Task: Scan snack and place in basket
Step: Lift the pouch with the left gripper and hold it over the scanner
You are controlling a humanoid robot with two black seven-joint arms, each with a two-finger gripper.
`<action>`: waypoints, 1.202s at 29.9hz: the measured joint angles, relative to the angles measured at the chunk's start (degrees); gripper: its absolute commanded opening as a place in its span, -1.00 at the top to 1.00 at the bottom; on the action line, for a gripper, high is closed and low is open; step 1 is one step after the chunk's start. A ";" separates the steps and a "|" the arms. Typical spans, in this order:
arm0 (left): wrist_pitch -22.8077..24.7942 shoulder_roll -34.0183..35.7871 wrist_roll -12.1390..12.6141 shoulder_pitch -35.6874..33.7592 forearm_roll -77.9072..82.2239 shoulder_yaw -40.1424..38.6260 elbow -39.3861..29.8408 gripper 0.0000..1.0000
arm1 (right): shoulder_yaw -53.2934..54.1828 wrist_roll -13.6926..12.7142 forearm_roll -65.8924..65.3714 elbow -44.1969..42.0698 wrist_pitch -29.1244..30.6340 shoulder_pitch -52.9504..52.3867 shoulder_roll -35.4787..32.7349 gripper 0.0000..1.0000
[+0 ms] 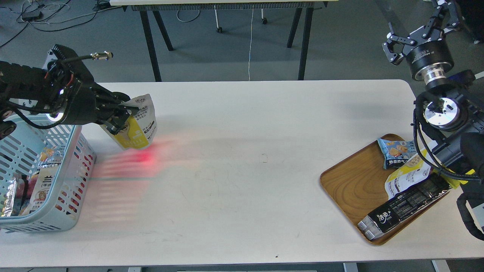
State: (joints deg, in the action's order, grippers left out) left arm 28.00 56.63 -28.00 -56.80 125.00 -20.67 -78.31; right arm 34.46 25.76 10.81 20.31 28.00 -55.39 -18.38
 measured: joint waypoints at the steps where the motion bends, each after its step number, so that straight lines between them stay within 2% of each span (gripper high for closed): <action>1: 0.00 -0.04 0.00 0.00 0.00 0.01 0.01 1.00 | 0.00 0.00 -0.01 0.00 0.00 0.00 -0.07 -0.99; 20: -0.01 -0.33 0.00 -0.09 0.00 0.00 -2.12 1.00 | 0.00 0.00 0.00 0.00 0.00 -0.09 -0.42 -0.98; 29: -0.01 -0.10 0.07 -0.23 0.00 0.14 -7.72 1.00 | -0.01 0.00 0.00 0.00 0.00 -0.08 -0.42 -0.99; 36: -0.01 -0.07 0.20 -0.29 0.00 0.27 -8.46 1.00 | 0.00 0.00 0.00 0.00 0.00 -0.01 -0.42 -0.99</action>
State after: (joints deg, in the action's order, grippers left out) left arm 27.99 56.57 -27.80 -57.09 125.00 -20.40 -86.77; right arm 34.45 25.75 10.81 20.30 28.00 -55.40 -18.80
